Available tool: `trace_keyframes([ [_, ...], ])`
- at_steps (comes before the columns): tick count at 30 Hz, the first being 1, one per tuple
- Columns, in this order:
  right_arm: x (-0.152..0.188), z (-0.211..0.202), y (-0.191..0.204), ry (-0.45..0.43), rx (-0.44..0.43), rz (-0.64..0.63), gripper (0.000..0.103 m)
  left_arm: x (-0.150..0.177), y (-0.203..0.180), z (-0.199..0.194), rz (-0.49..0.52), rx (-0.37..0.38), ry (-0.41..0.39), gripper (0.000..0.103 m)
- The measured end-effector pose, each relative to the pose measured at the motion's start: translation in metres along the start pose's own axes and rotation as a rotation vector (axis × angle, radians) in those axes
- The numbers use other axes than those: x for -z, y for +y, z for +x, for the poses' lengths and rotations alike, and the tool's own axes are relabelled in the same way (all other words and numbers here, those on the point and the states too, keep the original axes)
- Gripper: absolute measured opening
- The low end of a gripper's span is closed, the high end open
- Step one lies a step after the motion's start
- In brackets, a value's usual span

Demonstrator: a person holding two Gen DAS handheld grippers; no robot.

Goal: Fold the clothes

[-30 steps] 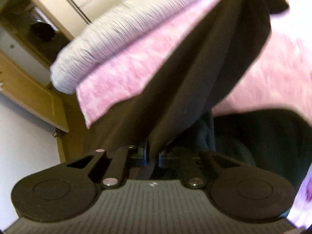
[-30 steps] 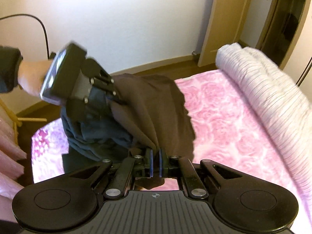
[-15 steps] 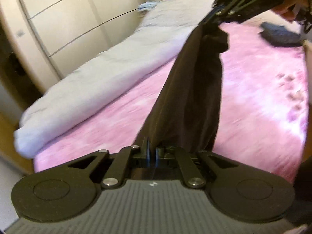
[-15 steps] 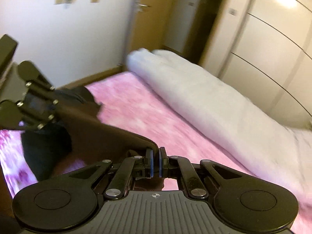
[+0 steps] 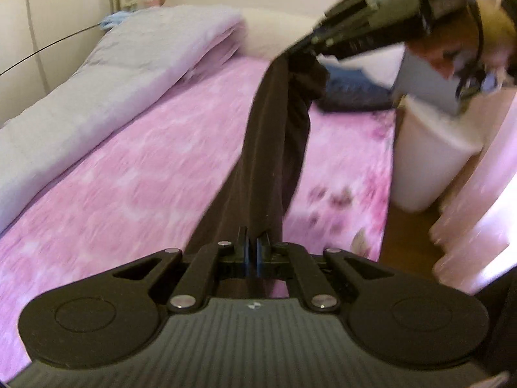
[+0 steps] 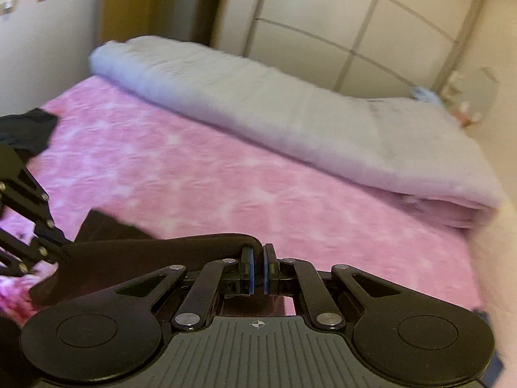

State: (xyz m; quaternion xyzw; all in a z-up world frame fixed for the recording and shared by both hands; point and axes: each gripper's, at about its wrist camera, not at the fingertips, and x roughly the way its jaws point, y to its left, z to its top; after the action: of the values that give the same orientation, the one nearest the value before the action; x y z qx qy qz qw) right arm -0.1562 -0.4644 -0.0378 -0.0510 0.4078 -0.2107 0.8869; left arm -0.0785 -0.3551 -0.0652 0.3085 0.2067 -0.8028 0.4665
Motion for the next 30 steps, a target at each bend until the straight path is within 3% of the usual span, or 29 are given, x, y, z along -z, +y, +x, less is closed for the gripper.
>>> trace_keyframes([
  [4, -0.033, -0.026, -0.041, -0.073, 0.13, -0.074, 0.004, -0.061, -0.011, 0.004, 0.061, 0.07, -0.129, 0.002],
  [8, -0.085, -0.063, -0.059, -0.197, 0.233, -0.228, 0.004, -0.101, -0.004, -0.021, -0.02, 0.106, -0.317, 0.002],
  [12, -0.148, -0.086, -0.033, -0.313, 0.179, -0.439, 0.004, -0.088, 0.031, -0.057, -0.199, 0.122, -0.432, 0.001],
  [14, -0.165, -0.072, 0.003, -0.418, 0.011, -0.583, 0.005, -0.058, 0.052, -0.068, -0.306, 0.102, -0.438, 0.001],
  [17, -0.167, -0.019, 0.086, -0.406, -0.14, -0.733, 0.007, 0.002, 0.084, -0.072, -0.489, -0.01, -0.337, 0.006],
  [18, -0.161, 0.003, 0.117, -0.392, -0.187, -0.788, 0.008, 0.024, 0.093, -0.071, -0.533, -0.063, -0.287, 0.012],
  [21, -0.123, 0.07, 0.213, -0.381, -0.278, -0.919, 0.028, 0.097, 0.116, -0.074, -0.679, -0.196, -0.107, 0.016],
  [23, -0.101, 0.094, 0.25, -0.338, -0.348, -0.911, 0.04, 0.14, 0.125, -0.083, -0.752, -0.252, -0.026, 0.016],
  [27, -0.066, 0.103, 0.268, -0.205, -0.452, -0.756, 0.048, 0.195, 0.134, -0.087, -0.82, -0.301, 0.086, 0.017],
  [30, -0.046, 0.131, 0.261, -0.074, -0.455, -0.684, 0.053, 0.206, 0.14, -0.073, -0.793, -0.31, 0.126, 0.029],
])
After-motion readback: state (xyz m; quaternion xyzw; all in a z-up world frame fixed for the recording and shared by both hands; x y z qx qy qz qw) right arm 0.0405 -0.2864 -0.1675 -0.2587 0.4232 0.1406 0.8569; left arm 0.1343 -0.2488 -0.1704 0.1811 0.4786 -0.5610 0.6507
